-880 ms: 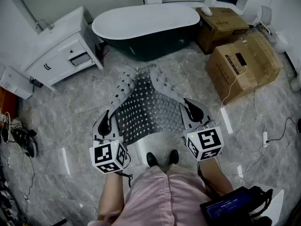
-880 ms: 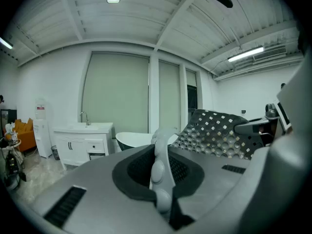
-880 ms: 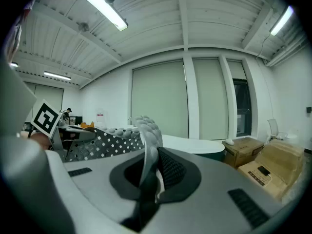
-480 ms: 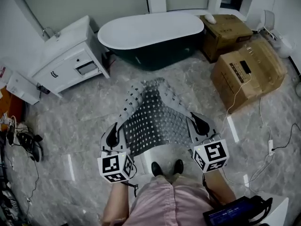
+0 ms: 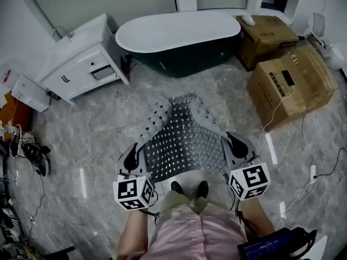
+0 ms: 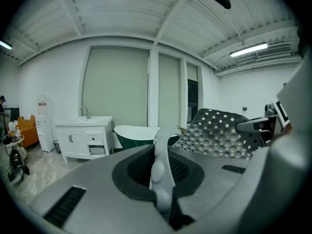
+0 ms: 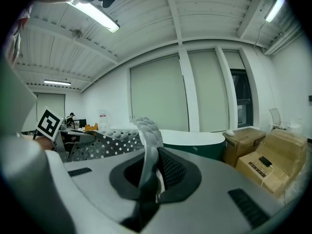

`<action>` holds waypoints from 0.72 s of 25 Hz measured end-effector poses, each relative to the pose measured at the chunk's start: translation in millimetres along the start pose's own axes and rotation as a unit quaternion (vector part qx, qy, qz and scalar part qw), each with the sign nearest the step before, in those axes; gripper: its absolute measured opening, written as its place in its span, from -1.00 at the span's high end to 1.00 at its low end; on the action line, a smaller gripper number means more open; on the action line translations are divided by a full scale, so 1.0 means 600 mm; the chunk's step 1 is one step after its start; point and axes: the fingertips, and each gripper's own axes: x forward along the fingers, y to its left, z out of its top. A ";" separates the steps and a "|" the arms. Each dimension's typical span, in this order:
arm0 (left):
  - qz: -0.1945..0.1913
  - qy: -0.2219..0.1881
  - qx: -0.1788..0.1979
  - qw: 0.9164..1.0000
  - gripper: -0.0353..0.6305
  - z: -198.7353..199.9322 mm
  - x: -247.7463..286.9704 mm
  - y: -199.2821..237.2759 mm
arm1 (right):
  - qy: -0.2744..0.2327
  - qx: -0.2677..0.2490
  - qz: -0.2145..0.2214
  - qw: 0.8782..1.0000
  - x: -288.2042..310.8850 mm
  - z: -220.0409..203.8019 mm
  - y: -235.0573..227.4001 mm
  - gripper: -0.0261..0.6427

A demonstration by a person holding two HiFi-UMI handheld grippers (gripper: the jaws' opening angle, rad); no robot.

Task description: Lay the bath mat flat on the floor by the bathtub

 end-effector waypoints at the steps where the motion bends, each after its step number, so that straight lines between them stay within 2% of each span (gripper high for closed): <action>1: 0.001 0.000 -0.002 1.000 0.79 0.000 0.003 0.000 | 0.000 0.001 0.001 1.000 0.004 -0.002 -0.006 0.84; 8: 0.015 0.018 0.000 1.000 0.79 -0.016 0.028 0.037 | 0.021 0.012 0.006 1.000 0.054 -0.020 -0.014 0.84; 18: 0.003 0.023 -0.009 1.000 0.79 -0.001 0.130 0.116 | 0.034 0.011 0.001 0.999 0.182 0.002 -0.004 0.84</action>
